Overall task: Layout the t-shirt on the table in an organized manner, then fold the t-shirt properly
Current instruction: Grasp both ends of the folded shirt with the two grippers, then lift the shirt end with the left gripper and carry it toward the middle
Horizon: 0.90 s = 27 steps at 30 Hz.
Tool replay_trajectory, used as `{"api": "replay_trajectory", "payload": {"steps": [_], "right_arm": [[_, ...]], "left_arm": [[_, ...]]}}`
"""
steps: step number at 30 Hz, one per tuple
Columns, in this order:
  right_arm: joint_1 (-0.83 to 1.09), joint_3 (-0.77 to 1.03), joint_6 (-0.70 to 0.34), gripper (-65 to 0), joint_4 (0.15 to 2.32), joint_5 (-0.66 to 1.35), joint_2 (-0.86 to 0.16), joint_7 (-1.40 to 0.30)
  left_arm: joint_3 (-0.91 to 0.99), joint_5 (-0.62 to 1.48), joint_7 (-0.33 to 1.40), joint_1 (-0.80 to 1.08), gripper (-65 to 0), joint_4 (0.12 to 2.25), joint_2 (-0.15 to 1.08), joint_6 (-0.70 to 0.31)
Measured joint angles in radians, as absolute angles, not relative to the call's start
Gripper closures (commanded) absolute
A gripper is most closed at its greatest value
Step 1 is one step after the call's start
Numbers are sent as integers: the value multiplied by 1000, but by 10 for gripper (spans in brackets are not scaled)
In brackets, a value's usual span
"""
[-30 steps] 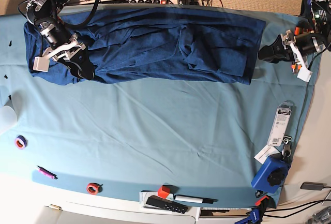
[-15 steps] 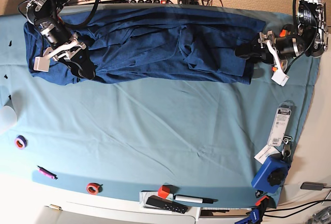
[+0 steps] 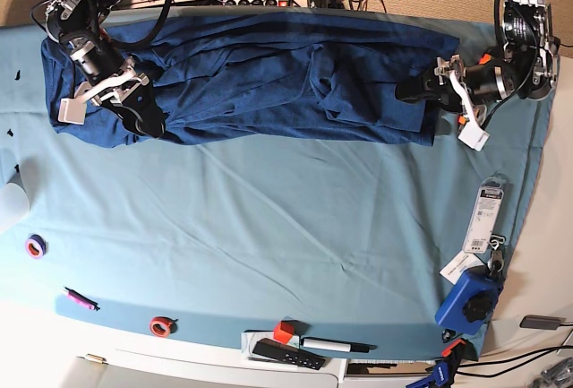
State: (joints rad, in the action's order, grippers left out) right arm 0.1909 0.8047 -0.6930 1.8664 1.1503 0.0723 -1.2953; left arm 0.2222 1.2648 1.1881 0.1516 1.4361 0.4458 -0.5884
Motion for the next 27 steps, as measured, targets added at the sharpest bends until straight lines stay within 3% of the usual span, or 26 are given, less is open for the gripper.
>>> {"api": "replay_trajectory", "payload": {"steps": [8, 13, 18, 20, 27], "right_arm": [[191, 805, -693, -303, 1866, 1151, 73, -1295], [191, 805, -693, -303, 1866, 1151, 73, -1295], [191, 805, -693, -303, 1866, 1151, 72, -1295], [191, 805, -693, -303, 1866, 1151, 73, -1295], [191, 805, -693, -303, 1867, 1136, 73, -1294]], "left_arm": [[222, 1238, 1184, 146, -326, 1436, 441, -589], [222, 1222, 1188, 146, -164, 1438, 440, -595], [222, 1222, 1199, 144, -122, 1438, 440, -596], [222, 1222, 1199, 144, -12, 1438, 440, -597], [218, 1230, 1216, 150, 0, 1467, 440, -617]]}}
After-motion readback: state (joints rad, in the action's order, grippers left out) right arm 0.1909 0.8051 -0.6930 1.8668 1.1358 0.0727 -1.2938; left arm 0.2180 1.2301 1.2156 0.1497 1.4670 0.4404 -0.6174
